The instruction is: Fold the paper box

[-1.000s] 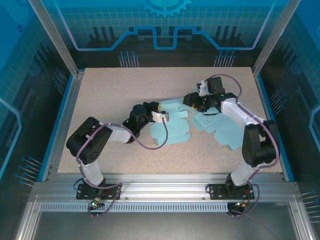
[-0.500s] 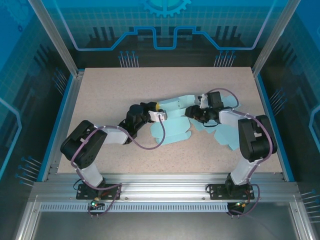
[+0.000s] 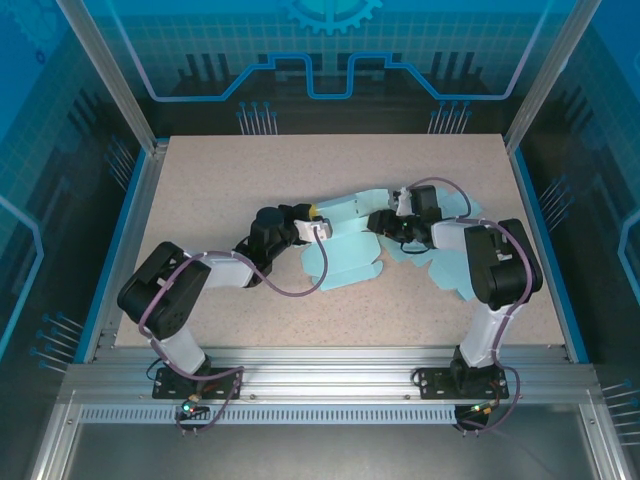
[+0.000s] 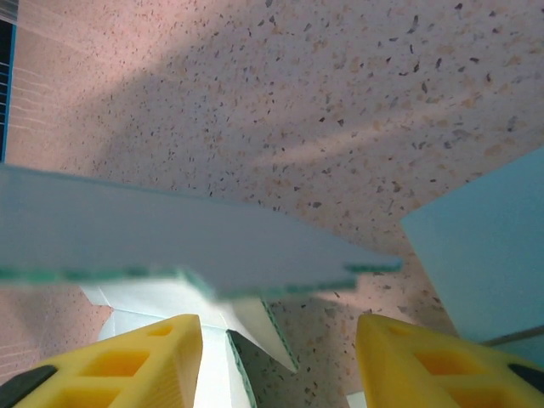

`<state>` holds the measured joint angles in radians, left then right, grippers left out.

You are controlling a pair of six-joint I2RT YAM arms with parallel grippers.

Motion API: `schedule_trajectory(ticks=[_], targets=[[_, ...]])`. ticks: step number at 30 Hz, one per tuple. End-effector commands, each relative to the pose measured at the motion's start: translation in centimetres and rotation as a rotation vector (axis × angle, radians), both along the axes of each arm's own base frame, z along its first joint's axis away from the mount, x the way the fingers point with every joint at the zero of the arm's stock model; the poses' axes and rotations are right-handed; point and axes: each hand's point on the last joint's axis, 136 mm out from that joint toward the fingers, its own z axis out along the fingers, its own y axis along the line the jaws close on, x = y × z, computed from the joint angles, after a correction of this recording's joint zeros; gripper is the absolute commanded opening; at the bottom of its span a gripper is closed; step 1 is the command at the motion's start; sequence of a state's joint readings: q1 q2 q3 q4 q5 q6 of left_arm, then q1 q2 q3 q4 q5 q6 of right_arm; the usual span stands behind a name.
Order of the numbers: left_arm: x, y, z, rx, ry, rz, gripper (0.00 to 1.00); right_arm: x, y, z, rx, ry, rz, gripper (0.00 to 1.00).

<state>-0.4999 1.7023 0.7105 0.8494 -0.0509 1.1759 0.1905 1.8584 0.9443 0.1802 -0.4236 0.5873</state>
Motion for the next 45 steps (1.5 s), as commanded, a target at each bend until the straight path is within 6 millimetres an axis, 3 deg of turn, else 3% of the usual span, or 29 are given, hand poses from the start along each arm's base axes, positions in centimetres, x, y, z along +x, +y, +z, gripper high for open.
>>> schedule_trajectory(ticks=[1,6,14,28,32,37,45], targets=[[-0.2,-0.2,1.2,-0.041,-0.002,-0.022,0.0,1.4,1.2,2.2,0.027,-0.092,0.025,0.51],[-0.1,-0.2,0.9,-0.027,0.003,-0.022,0.0,1.2,2.1,4.2,0.025,-0.152,0.057,0.49],[0.0,-0.3,1.1,-0.041,0.009,-0.021,0.0,0.9,4.2,5.3,0.087,-0.18,0.092,0.4],[0.2,-0.8,1.2,-0.044,0.007,-0.024,0.0,0.3,7.1,2.6,0.129,-0.114,0.098,0.36],[0.3,-0.6,0.6,-0.009,0.002,-0.021,0.0,0.1,6.2,2.0,0.085,-0.1,0.085,0.36],[0.6,-0.2,-0.8,0.081,-0.037,-0.02,0.0,-0.8,3.5,1.9,-0.022,-0.078,0.071,0.38],[0.6,-0.4,-1.9,0.129,-0.036,-0.036,0.0,-1.8,-0.1,3.9,-0.039,-0.104,0.07,0.42]])
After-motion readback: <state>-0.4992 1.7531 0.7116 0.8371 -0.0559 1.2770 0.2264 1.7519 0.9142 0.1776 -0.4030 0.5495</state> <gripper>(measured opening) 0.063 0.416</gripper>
